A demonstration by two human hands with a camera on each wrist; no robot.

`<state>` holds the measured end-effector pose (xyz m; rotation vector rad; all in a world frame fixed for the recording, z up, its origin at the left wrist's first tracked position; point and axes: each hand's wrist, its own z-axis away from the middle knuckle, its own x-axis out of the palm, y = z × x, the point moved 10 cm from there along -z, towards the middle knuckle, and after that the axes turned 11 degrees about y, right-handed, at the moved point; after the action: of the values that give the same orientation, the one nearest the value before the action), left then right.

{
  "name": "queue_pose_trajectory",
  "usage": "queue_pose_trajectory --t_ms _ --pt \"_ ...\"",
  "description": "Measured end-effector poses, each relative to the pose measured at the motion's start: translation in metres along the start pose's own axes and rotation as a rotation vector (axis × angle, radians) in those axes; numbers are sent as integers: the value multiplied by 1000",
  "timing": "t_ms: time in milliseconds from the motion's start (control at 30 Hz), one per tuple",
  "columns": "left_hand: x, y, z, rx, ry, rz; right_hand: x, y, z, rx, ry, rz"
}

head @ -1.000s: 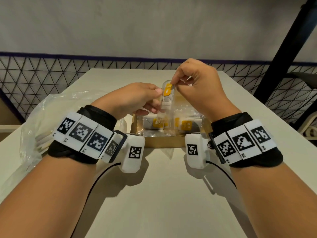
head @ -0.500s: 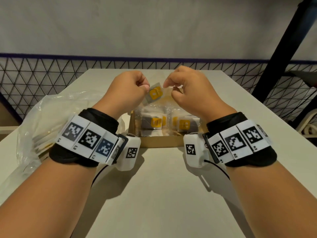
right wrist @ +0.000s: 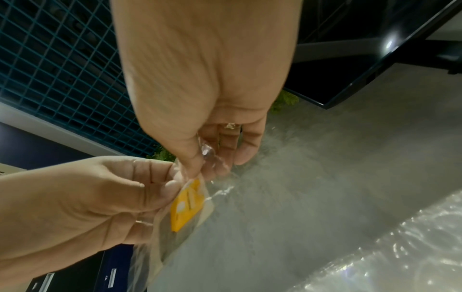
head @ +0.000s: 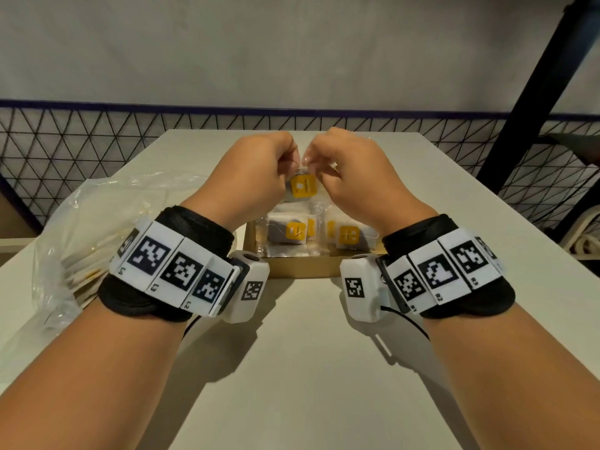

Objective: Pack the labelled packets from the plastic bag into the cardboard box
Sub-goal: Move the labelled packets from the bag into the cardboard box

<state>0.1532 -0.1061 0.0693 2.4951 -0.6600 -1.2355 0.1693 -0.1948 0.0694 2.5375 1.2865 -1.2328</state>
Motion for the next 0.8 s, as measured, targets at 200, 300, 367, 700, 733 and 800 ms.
queue_pose_trajectory --t_ms 200,300,367,700,733,800 --pt "2 1 0 24 -20 -24 0 3 1 20 -2 -10" --pt "2 1 0 31 -24 -68 1 3 1 24 -11 -25" --pt "0 2 0 34 -5 -67 1 3 1 33 -15 -37" --pt "-3 -5 -1 10 59 -39 2 8 1 68 -16 -54" --pt "-4 -6 -2 10 68 -43 3 10 1 74 -27 -50" --pt "-4 -6 -2 14 71 -51 6 13 2 96 -67 -32"
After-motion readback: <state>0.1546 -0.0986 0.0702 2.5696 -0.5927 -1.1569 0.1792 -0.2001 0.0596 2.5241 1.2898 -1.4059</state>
